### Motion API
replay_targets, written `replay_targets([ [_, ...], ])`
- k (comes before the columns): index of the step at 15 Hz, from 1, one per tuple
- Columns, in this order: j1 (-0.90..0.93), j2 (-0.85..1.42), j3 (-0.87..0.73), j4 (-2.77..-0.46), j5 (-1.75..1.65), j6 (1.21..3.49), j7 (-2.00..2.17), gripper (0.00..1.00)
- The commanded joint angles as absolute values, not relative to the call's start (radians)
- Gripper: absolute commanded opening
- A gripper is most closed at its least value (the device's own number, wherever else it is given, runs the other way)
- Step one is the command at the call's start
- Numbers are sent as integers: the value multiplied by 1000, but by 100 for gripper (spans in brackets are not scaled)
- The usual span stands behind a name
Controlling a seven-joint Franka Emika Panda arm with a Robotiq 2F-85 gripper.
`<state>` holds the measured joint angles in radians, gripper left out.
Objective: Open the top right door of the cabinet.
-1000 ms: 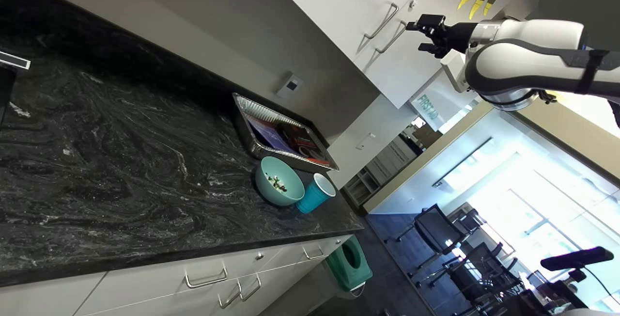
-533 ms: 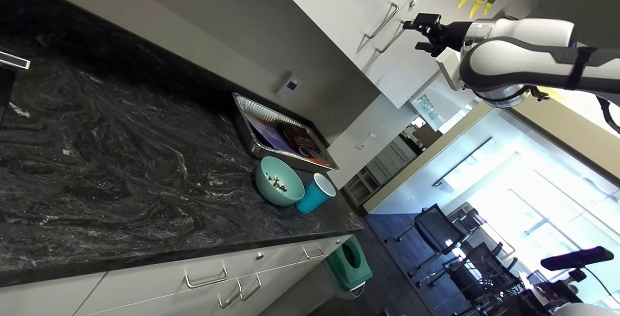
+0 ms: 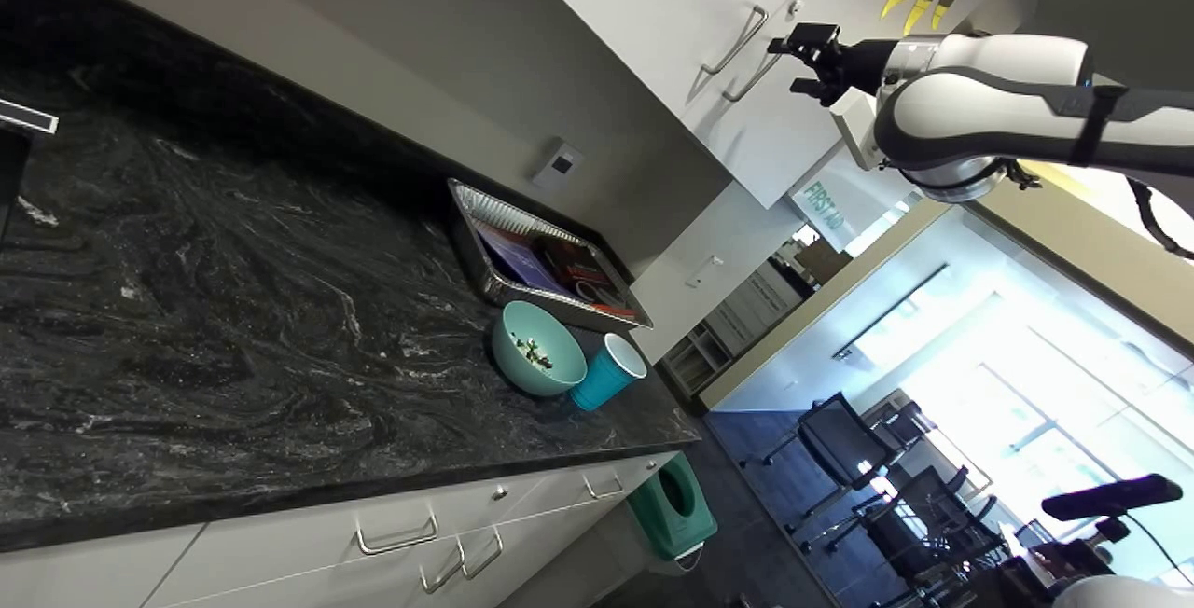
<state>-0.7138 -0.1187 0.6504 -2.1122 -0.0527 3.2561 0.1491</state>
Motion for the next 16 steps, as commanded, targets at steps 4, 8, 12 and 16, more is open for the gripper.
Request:
replay_targets([
  [4, -770, -91, 706, -2067, -63, 3236, 169, 42],
  [8, -783, -86, 721, -2061, -62, 3236, 169, 12],
  [12, -793, -83, 737, -2057, -66, 3231, 167, 0],
  [16, -811, -166, 735, -2094, -46, 3180, 185, 2],
])
